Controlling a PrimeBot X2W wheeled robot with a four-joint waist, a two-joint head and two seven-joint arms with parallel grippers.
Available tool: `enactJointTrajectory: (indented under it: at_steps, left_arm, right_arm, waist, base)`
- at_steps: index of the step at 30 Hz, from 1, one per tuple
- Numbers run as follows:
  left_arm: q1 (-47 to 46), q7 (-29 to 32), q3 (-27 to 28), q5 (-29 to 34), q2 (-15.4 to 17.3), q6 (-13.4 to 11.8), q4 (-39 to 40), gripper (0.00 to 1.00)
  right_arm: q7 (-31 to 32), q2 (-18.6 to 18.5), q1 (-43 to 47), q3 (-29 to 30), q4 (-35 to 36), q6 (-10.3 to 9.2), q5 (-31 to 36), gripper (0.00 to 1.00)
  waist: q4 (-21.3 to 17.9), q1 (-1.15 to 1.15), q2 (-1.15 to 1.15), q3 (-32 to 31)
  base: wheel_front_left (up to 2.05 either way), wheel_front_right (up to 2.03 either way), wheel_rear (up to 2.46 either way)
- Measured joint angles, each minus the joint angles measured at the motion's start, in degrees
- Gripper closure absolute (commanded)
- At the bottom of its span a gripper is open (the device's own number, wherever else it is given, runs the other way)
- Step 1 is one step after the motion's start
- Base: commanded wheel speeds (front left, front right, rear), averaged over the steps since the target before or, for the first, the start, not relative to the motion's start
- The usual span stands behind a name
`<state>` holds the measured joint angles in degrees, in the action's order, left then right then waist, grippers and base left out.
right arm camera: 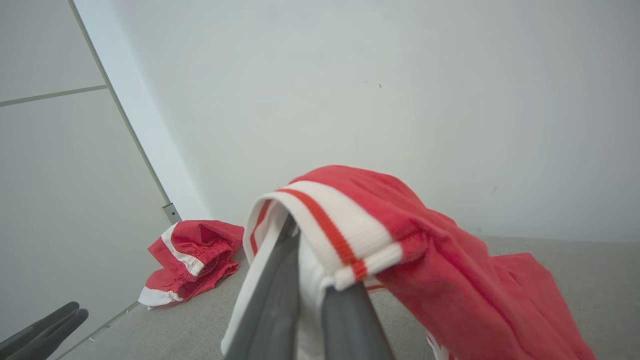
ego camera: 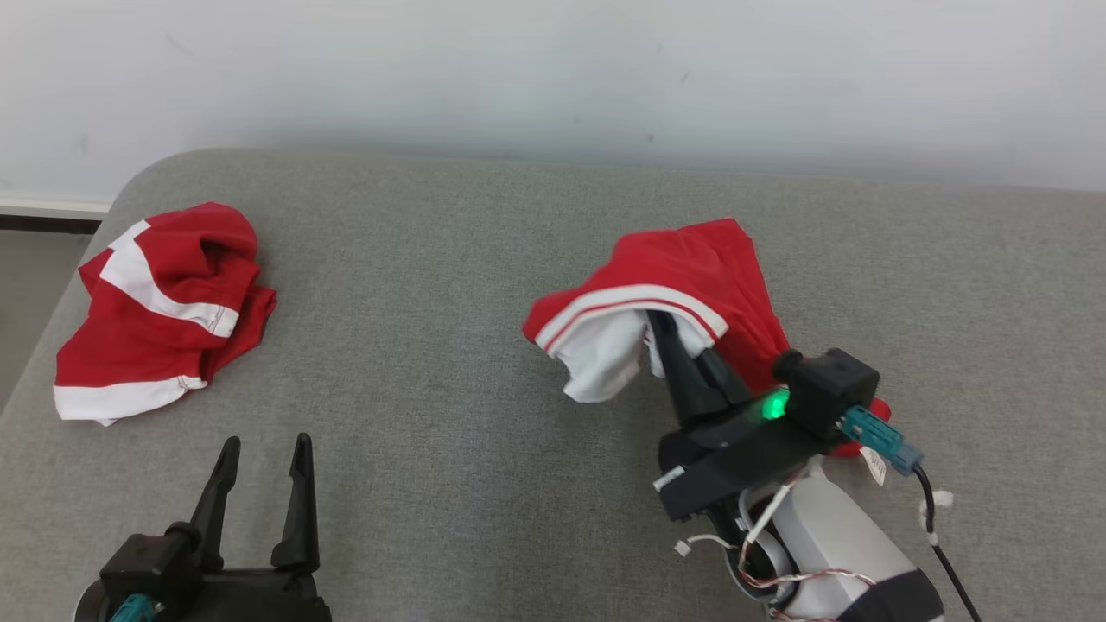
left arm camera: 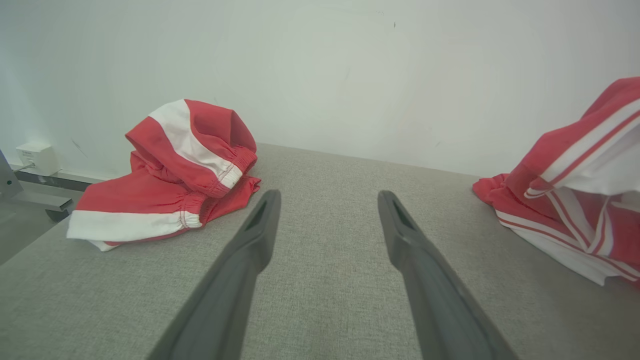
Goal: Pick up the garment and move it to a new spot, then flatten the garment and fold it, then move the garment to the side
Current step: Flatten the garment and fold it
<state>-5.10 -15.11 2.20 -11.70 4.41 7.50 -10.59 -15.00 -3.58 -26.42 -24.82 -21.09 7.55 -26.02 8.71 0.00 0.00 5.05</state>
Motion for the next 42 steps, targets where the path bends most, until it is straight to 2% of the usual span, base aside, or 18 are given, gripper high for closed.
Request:
enactJointTrajectory:
  at_steps: [4, 7, 14, 15, 16, 20, 25, 30, 36, 42]
  left_arm:
    - [-0.31, 0.00, -0.18, -0.08, -0.10, 0.00, 0.08, 0.00]
    - [-0.34, -0.01, -0.13, -0.19, -0.13, 0.00, -0.02, 0.00]
    - [-0.65, 0.00, -0.40, -0.49, -0.45, 0.00, -0.37, 0.00]
    - [-0.69, 0.00, -0.42, -0.49, -0.48, 0.00, -0.46, 0.00]
    - [-0.72, 0.00, -0.44, -0.49, -0.51, 0.00, -0.56, 0.00]
    - [-0.85, -0.01, -0.11, -0.49, -0.60, 0.00, -0.70, 0.00]
    - [-0.85, -0.01, 0.58, -0.48, -0.60, 0.00, -0.78, 0.00]
    - [-0.64, 0.00, 0.62, -0.47, -0.71, 0.00, -0.89, 0.00]
    - [0.48, -0.01, 1.09, -0.31, -0.81, 0.00, -0.62, 0.00]
    - [2.34, -0.01, 2.21, 0.05, -0.82, 0.00, -0.18, 0.00]
  right_arm:
    - [0.00, 0.49, -2.22, -4.08, 0.01, 0.00, -3.36, 1.00]
    - [0.01, 0.59, -2.33, -9.81, -0.40, 0.00, -8.18, 1.00]
    - [0.01, 0.68, -0.79, -20.24, -5.50, 0.00, -15.92, 1.00]
    - [0.01, 0.70, -0.71, -21.69, -6.80, 0.00, -16.51, 0.55]
    - [-0.05, 0.73, -0.72, -23.16, -8.50, 0.00, -17.31, 0.00]
    - [-0.11, 0.68, -1.13, -26.27, -11.28, 0.00, -19.20, 0.00]
    - [-0.14, 0.68, -0.40, -22.96, -13.12, 0.00, -17.57, 0.00]
    - [-0.14, 0.36, 5.20, -17.26, -13.36, 0.00, -14.12, 0.00]
    - [-0.13, -2.69, 14.22, -7.67, -5.84, 0.00, -11.65, 0.00]
    - [-0.14, -3.70, 20.54, 4.55, 4.33, 0.00, -4.57, 0.00]
  waist:
    - [0.70, 0.01, 0.00, 0.48]
    - [1.48, 0.00, 0.00, 0.82]
    - [2.79, 0.00, 0.00, 1.71]
    - [2.93, 0.00, 0.00, 1.86]
    - [3.05, 0.00, 0.01, 1.98]
    - [2.91, 0.00, 0.00, 2.22]
    - [1.63, 0.00, 0.00, 2.09]
    - [0.13, 0.00, 0.00, 1.31]
    - [-1.64, -0.01, 0.00, -0.35]
    - [-4.23, -0.01, 0.00, -1.49]
  base:
    - [0.00, 0.00, 0.00]
    - [0.00, 0.00, 0.00]
    - [0.00, 0.00, 0.00]
    - [0.00, 0.00, 0.00]
    - [0.00, 0.00, 0.00]
    - [0.00, 0.00, 0.00]
    - [0.00, 0.00, 0.00]
    - [0.00, 0.00, 0.00]
    - [0.00, 0.00, 0.00]
    - [0.00, 0.00, 0.00]
